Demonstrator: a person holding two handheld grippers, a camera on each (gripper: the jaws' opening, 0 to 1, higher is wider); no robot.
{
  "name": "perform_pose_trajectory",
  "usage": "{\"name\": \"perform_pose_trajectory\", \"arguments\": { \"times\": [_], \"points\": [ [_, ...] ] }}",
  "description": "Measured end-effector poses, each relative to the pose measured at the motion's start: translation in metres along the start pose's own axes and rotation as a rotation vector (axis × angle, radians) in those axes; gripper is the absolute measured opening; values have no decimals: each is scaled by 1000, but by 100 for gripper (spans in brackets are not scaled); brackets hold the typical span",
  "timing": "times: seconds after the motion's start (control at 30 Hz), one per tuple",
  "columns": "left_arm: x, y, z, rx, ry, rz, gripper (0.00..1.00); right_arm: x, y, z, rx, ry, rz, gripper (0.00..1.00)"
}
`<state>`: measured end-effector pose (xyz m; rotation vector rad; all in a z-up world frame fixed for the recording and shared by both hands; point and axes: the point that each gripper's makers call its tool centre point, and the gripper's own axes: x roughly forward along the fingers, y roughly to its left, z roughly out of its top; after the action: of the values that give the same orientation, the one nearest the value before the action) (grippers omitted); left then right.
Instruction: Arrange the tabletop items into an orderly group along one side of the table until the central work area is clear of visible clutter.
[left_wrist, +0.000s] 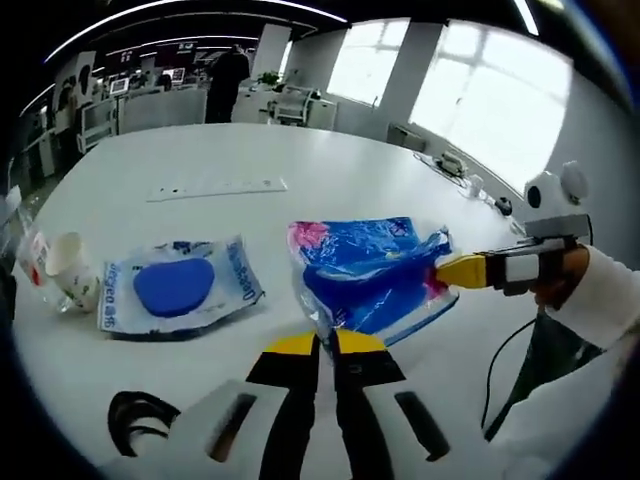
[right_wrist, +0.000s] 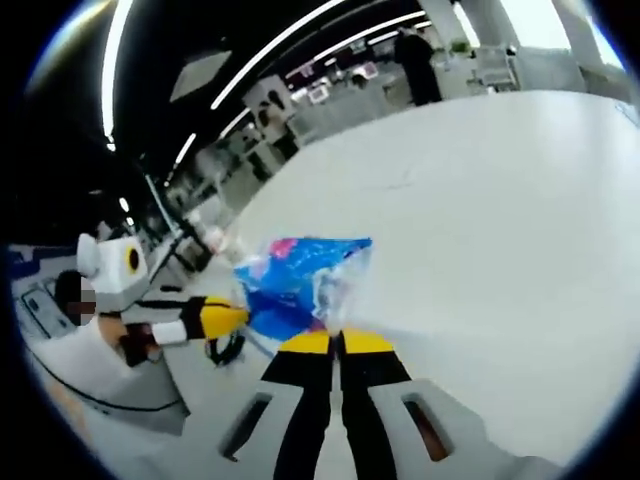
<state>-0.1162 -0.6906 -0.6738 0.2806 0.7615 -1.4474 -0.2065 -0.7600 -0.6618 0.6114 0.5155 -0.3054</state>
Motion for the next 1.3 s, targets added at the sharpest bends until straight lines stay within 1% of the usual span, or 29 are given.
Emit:
{"name": "perform_pose_trajectory", "arguments": {
  "times": [0.2,0.33,0.43,0.53,0.67,0.83,0.9,1.03,1.17,1.23,1.3],
  "points": [
    [23,-1,9,24,37,-16,3,12,-23,23,-40,-20,-41,0],
    [37,4,8,15,70,-12,4,23,-34,29,-78,-5,-59,0],
    [48,10,5,-10,92,-5,4,35,-42,28,-99,13,-67,0],
    [55,18,1,-31,118,10,5,46,-48,24,-88,36,-66,0],
    [67,28,2,-92,138,26,5,60,-57,22,-82,52,-72,0],
    [80,34,6,-193,133,41,6,71,-70,22,-46,60,-79,0],
    [84,36,6,-203,134,49,6,75,-74,22,-34,65,-79,0],
    [89,41,2,-218,145,68,5,84,-78,21,-28,75,-74,0],
    [93,47,-2,-260,159,87,5,91,-81,19,-19,81,-70,0],
    [96,48,-5,-301,167,87,5,95,-83,16,-18,89,-69,0],
    [97,51,-7,-340,173,106,4,98,-86,13,-10,102,-68,0]
  ]
}}
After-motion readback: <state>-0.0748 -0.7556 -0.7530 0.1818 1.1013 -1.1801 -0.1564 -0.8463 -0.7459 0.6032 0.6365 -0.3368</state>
